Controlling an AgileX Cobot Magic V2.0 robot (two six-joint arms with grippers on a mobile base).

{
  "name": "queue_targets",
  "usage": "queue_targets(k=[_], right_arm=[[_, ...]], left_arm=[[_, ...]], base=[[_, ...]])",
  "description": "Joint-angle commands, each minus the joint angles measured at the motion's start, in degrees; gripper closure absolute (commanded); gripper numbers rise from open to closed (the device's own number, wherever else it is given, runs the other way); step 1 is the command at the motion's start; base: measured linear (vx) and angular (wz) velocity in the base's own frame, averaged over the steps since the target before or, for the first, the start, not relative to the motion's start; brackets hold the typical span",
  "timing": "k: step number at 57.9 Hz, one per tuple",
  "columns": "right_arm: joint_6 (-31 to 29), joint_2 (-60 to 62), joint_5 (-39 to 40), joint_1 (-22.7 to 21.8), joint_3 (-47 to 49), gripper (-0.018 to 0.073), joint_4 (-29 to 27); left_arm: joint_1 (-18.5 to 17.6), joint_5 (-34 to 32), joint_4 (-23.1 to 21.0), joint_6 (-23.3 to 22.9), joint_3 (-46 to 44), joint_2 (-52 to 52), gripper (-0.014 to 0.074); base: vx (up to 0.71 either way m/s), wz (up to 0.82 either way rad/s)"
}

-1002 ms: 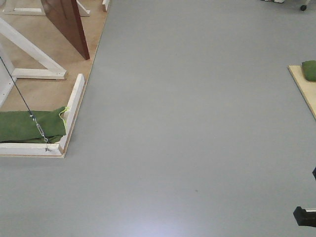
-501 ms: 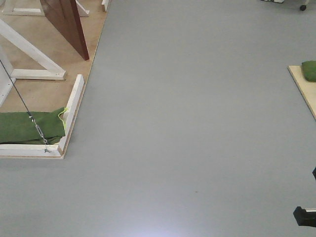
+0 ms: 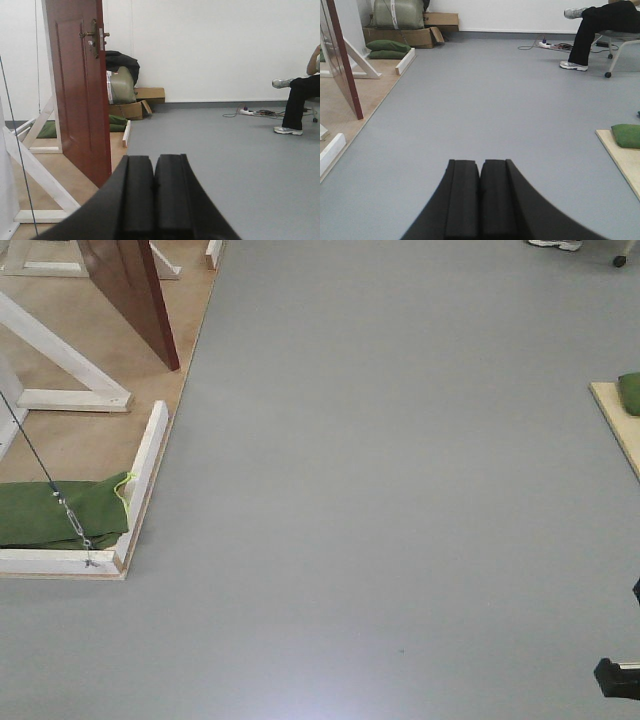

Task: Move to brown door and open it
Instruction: 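Drive the base forward alongside the wooden platform toward the brown door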

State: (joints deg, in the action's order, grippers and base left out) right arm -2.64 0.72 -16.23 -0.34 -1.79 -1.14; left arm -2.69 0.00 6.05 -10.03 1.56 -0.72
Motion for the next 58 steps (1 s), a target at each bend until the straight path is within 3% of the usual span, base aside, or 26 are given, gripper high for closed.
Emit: queue_targets(k=[1,58], right_arm=[[-0.31,-0.72,4.73,-0.1,-0.22,0.0559,0.35],[-0.31,-0.72,4.73,-0.1,-0.22,0.0559,0.35]], left_arm=[[-0.01,-4.86,-0.12,-0.12,-0.96,-0.75,0.0603],[-0.01,-4.86,-0.12,-0.12,-0.96,-0.75,0.0603]], base=[[0.19,0.03],[0.23,0.06]])
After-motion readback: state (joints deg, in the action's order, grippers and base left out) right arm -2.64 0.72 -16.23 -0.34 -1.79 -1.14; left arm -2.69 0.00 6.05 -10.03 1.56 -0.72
